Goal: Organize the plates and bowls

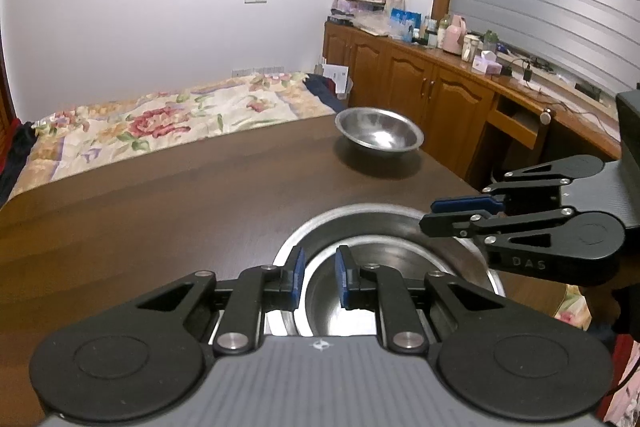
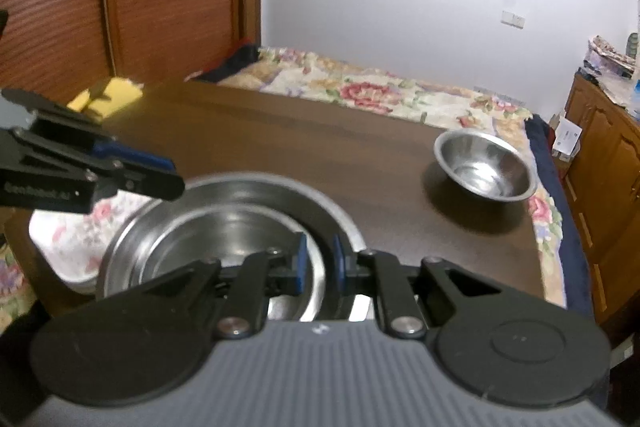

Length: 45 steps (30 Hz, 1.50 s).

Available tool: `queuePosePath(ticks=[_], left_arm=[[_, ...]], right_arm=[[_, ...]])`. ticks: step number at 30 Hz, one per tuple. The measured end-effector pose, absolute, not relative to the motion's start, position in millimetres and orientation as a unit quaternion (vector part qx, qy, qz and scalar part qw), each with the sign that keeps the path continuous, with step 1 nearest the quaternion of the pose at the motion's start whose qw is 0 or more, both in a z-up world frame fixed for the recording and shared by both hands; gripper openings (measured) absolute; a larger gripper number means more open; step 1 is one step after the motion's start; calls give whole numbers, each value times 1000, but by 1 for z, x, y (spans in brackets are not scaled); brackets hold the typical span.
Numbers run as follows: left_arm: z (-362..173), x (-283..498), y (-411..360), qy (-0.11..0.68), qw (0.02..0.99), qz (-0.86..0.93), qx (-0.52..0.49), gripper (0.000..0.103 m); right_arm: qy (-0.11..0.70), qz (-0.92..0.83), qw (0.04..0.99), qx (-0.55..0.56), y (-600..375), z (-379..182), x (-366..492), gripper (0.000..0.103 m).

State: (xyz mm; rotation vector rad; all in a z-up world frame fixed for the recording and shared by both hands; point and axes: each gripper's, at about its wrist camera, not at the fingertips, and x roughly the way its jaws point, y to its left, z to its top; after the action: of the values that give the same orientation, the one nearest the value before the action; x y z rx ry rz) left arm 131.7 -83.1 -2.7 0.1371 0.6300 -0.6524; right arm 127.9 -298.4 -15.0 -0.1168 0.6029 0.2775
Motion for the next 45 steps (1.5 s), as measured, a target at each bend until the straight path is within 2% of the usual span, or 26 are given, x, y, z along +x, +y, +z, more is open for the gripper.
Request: queuePosePath(ticks=[13, 26, 27, 30, 31, 33, 45], left_arm=[[23, 155, -113, 275, 901, -330, 67, 19], [30, 202, -139, 283, 893, -341, 83, 19], [30, 205, -142, 284, 892, -341, 83, 19], [28, 214, -151, 287, 891, -342, 83, 21], [27, 217, -154, 289, 890, -344, 81, 24], [25, 222, -159, 292, 888, -347, 78, 29], [24, 265, -196, 309, 879, -355, 80, 31]], right_arm=[[247, 79, 966, -15, -350, 14, 134, 16], [226, -6, 974, 30, -403, 3, 173, 17], [226, -12, 973, 36, -407, 1, 177, 18], [222, -28, 974, 43, -416, -4, 186, 36], [221, -30, 974, 44, -418, -6, 190, 37], [220, -34, 974, 46, -422, -9, 196, 37], [260, -51, 958, 105, -440, -41, 229, 37]])
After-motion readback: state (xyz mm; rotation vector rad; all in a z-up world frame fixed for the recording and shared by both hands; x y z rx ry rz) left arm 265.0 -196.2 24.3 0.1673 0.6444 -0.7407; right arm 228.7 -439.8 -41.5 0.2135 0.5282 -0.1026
